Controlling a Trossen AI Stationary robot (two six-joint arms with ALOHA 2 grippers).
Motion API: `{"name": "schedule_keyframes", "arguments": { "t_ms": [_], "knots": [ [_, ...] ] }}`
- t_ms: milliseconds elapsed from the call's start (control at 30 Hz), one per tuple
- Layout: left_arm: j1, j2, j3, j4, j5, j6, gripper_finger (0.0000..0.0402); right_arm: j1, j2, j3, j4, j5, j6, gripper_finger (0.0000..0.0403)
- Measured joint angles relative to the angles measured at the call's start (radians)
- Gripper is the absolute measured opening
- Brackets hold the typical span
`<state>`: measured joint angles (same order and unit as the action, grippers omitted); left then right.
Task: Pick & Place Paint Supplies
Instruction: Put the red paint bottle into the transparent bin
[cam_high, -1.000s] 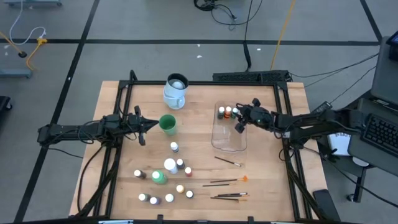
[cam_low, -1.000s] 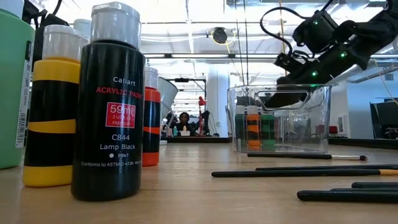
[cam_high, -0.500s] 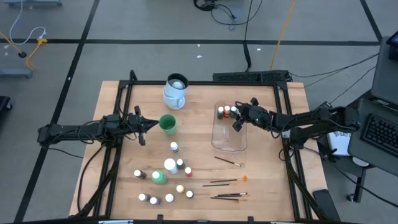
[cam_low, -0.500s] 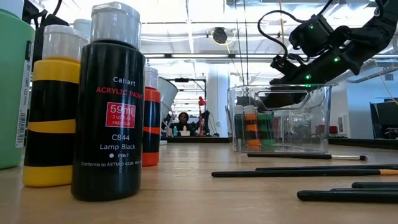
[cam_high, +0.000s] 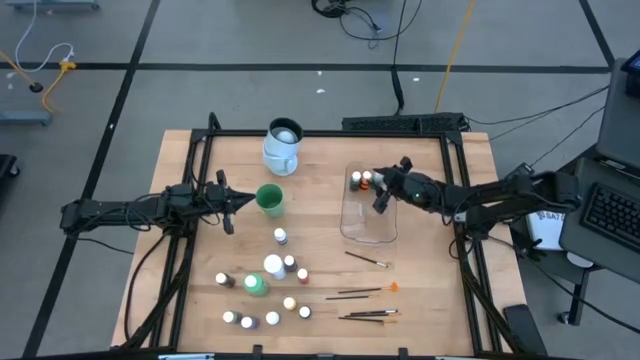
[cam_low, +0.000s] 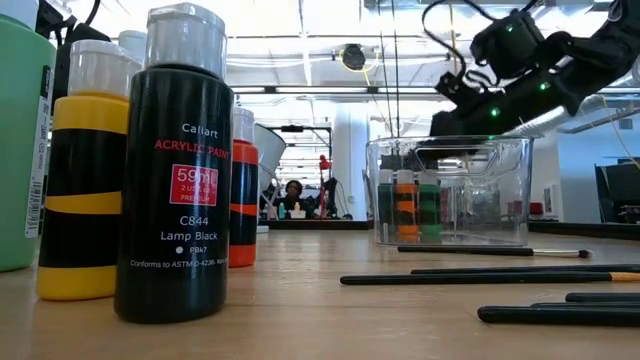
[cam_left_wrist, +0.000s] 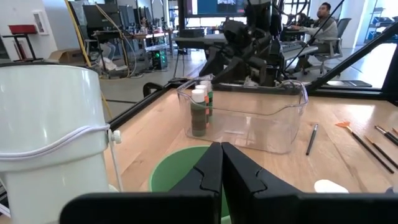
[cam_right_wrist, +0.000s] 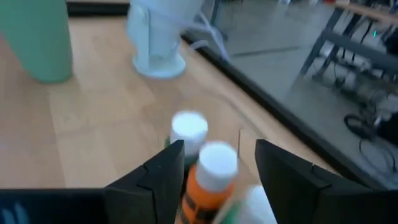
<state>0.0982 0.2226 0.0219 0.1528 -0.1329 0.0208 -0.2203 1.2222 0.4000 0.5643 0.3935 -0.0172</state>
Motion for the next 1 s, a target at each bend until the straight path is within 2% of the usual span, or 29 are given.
{"name": "schedule_keyframes", "arguments": {
  "t_ms": [167, 400, 467, 567, 633, 700, 867, 1000],
  "knots": [
    [0.0, 0.0, 0.0, 0.0, 0.0, 0.0, 0.0005, 0.0, -0.084, 0.0, 0.014, 0.006, -0.069, 0.0199],
    [0.0, 0.0, 0.0, -0.001, 0.0, 0.0, 0.0005, 0.04, -0.226, 0.0, 0.009, -0.015, -0.075, 0.0201],
    [0.0, 0.0, 0.0, -0.001, 0.0, 0.0, 0.0005, 0.064, -0.25, 0.0, 0.013, -0.103, -0.072, 0.0201],
    [0.0, 0.0, 0.0, 0.0, 0.0, 0.008, 0.0005, 0.106, -0.253, 0.0, 0.078, -0.331, -0.011, 0.0199],
    [0.0, 0.0, 0.0, 0.0, 0.0, 0.019, 0.0005, 0.144, -0.227, 0.0, 0.169, -0.454, 0.041, 0.0197],
    [0.0, 0.0, 0.0, 0.0, 0.0, 0.021, 0.0005, 0.194, -0.189, 0.001, 0.235, -0.494, 0.065, 0.0195],
    [0.0, 0.0, 0.0, 0.0, 0.0, 0.023, 0.0005, 0.309, -0.022, 0.001, 0.371, -0.446, 0.003, 0.0196],
    [0.0, 0.0, 0.0, 0.0, 0.001, -0.013, 0.0005, 0.34, 0.123, 0.029, 0.452, -0.445, -0.021, 0.0196]
  ]
}}
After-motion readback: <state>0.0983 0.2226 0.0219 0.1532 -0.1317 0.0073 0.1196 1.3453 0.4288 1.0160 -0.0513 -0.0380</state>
